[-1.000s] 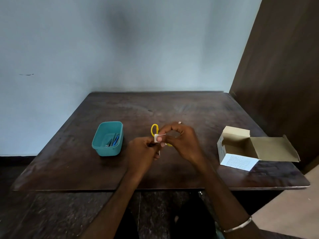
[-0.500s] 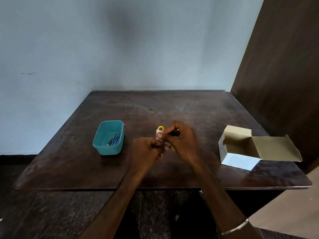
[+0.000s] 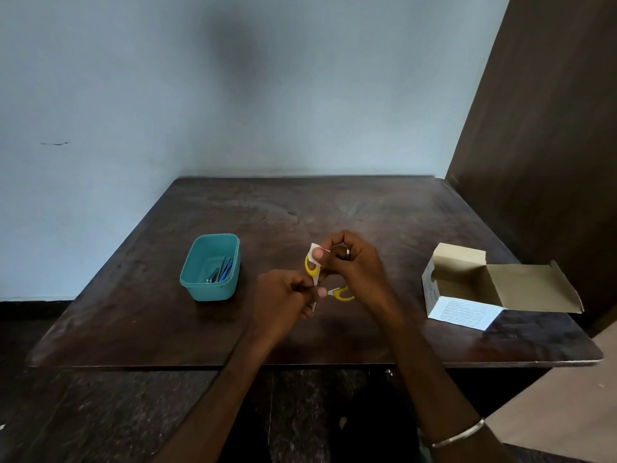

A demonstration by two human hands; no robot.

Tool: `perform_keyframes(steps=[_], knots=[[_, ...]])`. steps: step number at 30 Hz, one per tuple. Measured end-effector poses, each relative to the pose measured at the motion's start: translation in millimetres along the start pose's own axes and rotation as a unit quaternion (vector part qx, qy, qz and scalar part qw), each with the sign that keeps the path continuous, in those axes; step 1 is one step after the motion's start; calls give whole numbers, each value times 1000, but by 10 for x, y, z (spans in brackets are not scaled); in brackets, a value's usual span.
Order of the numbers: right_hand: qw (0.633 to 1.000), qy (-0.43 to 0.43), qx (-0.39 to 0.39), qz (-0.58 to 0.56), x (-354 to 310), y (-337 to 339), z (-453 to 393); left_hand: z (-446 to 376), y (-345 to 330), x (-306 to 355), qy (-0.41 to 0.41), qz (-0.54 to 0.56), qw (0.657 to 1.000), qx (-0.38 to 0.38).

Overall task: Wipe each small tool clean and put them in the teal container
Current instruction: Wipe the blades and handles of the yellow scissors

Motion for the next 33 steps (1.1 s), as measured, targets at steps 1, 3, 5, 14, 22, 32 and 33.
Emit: perform_keyframes(steps=[1,3,5,14,22,32,33], knots=[[999,-1,-23,-23,4,24,-17,6,8,13,6,25,1000,-15],[994,-2,-67,-82,2,68,-33,22,20,48,15,94,994,-57],[987,-12,-92,-128,3,97,-42,37,22,75,18,160,982,-100],[947,-25,-128,-294,18,-10,50,84,-69,95,63,441,858,-256],[921,24,-147,-359,89,-76,83,107,-134,9,80,567,747,-337],[939,26,-125,-320,41,-19,45,83,-146,-15,83,613,708,-342],[944,27,-106,-311,38,-11,47,87,-137,-10,91,604,722,-324]])
Point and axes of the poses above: each hand's wrist, its own z-axis away from the middle knuckle, its own y-axis out of the back of the hand, x = y × z, the point moved 2 cm from there along -z, towards the middle knuckle, and after that the axes turned 4 degrees about -x, right-handed, at the moved point
